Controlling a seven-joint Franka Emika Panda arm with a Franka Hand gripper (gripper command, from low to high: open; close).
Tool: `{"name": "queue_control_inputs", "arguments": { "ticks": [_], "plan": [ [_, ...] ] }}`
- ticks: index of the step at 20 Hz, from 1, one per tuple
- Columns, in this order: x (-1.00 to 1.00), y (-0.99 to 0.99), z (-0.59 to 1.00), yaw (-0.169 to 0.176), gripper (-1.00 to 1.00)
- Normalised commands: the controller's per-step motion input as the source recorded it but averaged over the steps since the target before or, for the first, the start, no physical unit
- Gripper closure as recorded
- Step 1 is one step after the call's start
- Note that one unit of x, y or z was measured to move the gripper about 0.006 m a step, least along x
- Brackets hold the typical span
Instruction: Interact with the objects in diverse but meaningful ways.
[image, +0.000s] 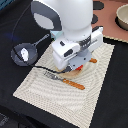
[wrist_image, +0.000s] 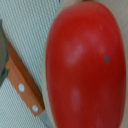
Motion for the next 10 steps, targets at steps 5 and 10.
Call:
{"name": "queue_control_inputs", "arguments": {
  "ticks": [5, 10],
  "plan": [
    [0.66, 0.40, 0.02, -0.008, 1.00],
    [0.78, 0.60, 0.14, -0.001, 1.00]
  ]
}}
